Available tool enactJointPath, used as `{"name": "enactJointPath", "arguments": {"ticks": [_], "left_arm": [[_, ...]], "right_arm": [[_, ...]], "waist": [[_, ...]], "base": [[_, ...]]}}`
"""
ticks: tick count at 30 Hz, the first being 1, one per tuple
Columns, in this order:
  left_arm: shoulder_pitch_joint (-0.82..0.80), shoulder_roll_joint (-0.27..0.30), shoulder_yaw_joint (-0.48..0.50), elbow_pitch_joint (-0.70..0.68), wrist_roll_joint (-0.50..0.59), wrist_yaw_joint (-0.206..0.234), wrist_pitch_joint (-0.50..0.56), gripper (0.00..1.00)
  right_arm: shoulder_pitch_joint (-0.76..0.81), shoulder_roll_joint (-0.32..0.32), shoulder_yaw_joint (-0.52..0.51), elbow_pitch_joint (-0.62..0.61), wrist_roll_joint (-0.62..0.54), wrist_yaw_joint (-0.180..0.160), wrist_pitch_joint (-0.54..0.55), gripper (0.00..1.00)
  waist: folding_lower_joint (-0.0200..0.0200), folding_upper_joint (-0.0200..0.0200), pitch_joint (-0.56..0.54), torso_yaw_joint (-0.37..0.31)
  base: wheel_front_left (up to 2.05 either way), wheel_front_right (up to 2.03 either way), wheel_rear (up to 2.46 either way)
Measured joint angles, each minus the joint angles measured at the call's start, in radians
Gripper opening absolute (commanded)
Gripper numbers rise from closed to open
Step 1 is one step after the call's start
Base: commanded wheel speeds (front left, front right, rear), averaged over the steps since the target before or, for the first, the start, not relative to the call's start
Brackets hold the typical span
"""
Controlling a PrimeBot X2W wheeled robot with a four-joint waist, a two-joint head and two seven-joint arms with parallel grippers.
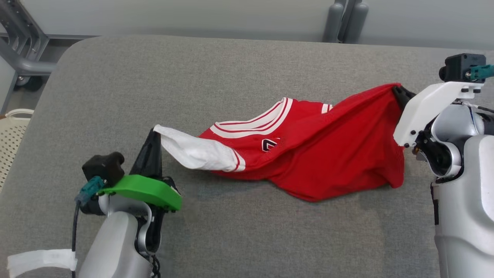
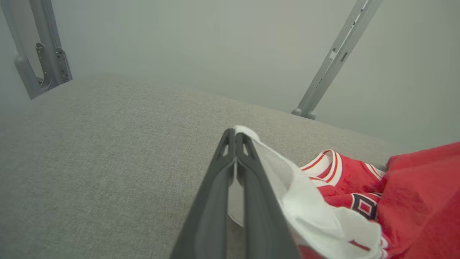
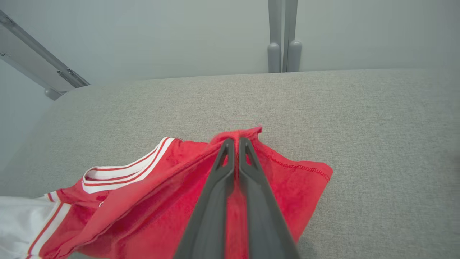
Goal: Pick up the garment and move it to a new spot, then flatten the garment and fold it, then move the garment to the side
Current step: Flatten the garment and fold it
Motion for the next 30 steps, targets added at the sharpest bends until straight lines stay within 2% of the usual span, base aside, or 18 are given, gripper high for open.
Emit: {"name": "enactJointPath", "arguments": {"ticks": [6, 14, 18, 22, 24, 27, 30], "left_arm": [[-0.032, 0.009, 0.028, -0.153, -0.021, 0.006, -0.001, 0.00], [-0.108, 0.005, 0.073, -0.309, -0.114, 0.031, 0.092, 0.00], [-0.226, -0.002, 0.122, -0.326, -0.212, 0.032, 0.142, 0.00], [-0.406, 0.000, 0.173, -0.305, -0.275, 0.035, 0.187, 0.00], [-0.511, 0.004, 0.206, -0.288, -0.317, 0.047, 0.206, 0.00], [-0.672, 0.034, 0.229, -0.258, -0.326, 0.056, 0.236, 0.00], [-0.823, 0.066, 0.245, -0.227, -0.333, 0.062, 0.255, 0.00]], "right_arm": [[0.001, 0.000, 0.002, -0.123, 0.007, 0.000, -0.010, 0.00], [-0.015, -0.036, 0.011, -0.240, 0.042, 0.000, 0.041, 0.00], [-0.111, -0.045, 0.042, -0.222, 0.103, 0.000, 0.053, 0.00], [-0.273, -0.056, 0.058, -0.131, 0.184, -0.001, 0.037, 0.00], [-0.371, -0.105, 0.097, -0.095, 0.157, 0.001, 0.022, 0.00], [-0.519, -0.120, 0.100, -0.034, 0.170, -0.001, -0.019, 0.00], [-0.667, -0.144, 0.114, 0.022, 0.134, 0.000, -0.096, 0.00]], "waist": [[0.0000, 0.0000, -0.015, -0.018], [0.0000, 0.0000, 0.027, -0.038], [0.0000, 0.0000, 0.086, -0.050], [0.0000, 0.0000, 0.165, -0.068], [0.0000, 0.0000, 0.210, -0.078], [0.0001, 0.0000, 0.280, -0.094], [0.0002, 0.0000, 0.350, -0.111]], "base": [[0.00, 0.00, 0.00], [0.00, 0.00, 0.00], [0.00, 0.00, 0.00], [0.00, 0.00, 0.00], [0.00, 0.00, 0.00], [0.00, 0.00, 0.00], [0.00, 0.00, 0.00]]}}
